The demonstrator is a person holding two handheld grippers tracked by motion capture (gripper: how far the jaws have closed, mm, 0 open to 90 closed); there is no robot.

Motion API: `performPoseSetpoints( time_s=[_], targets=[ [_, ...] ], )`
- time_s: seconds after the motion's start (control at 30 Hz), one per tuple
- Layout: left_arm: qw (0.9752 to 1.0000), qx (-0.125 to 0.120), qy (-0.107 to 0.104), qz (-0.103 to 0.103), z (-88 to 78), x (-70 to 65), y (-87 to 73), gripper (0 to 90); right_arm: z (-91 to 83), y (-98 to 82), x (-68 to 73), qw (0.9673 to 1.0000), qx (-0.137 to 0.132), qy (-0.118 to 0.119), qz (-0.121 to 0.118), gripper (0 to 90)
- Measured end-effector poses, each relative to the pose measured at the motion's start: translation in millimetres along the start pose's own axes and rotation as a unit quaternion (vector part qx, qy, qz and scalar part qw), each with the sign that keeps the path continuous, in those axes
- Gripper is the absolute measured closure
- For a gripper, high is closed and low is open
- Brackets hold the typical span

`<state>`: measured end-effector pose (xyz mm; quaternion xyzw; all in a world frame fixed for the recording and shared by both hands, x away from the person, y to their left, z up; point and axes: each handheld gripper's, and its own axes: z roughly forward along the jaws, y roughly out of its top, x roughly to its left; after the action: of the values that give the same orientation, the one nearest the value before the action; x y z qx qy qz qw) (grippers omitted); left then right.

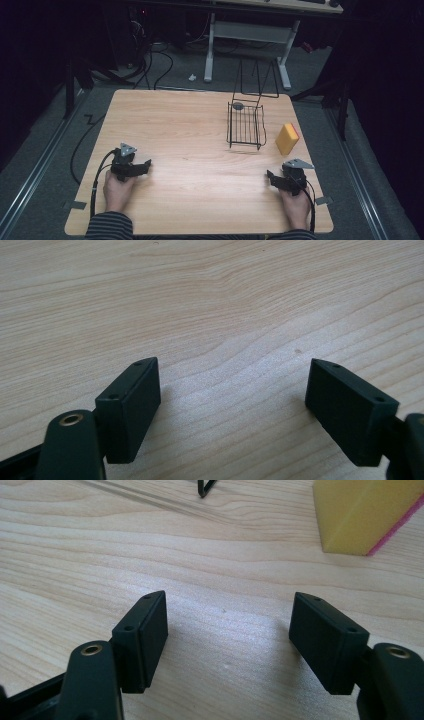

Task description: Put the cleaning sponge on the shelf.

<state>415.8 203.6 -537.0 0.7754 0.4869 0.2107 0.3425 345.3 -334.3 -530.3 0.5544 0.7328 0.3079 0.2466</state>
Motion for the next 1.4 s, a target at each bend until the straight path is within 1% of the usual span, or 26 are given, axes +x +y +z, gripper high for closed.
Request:
performPoseSetpoints(
  time_s=[0.83, 1.1, 1.17, 1.2, 1.33, 1.4],
  targets=[
    [1.0, 0.002, -0.001, 0.0, -0.2, 0.0, 0.2, 22.6, -0.2, -0.2, 0.4, 1.0, 0.0, -0.002, 0.003, 32.3],
    [1.0, 0.002, -0.001, 0.0, -0.2, 0.0, 0.2, 22.6, -1.2, -0.8, 0.4, 1.0, -0.001, -0.006, 0.004, 35.6],
    [1.0, 0.002, -0.001, -0.001, -0.1, 0.0, 0.2, 22.6, -2.5, -1.8, -0.4, 0.9999, -0.005, -0.012, 0.007, 36.1],
    [1.0, 0.002, -0.001, -0.001, -0.1, 0.0, 0.2, 22.5, -2.5, -1.8, -0.4, 0.9999, -0.005, -0.012, 0.007, 36.1],
    [1.0, 0.001, -0.001, -0.001, -0.1, 0.0, 0.2, 22.6, -6.3, -2.0, -4.4, 0.9996, -0.013, -0.009, 0.024, 36.7],
    [1.0, 0.001, -0.001, -0.001, -0.1, 0.0, 0.2, 22.6, -8.5, -2.1, -5.5, 0.9995, -0.014, -0.009, 0.025, 36.2]
  ],
)
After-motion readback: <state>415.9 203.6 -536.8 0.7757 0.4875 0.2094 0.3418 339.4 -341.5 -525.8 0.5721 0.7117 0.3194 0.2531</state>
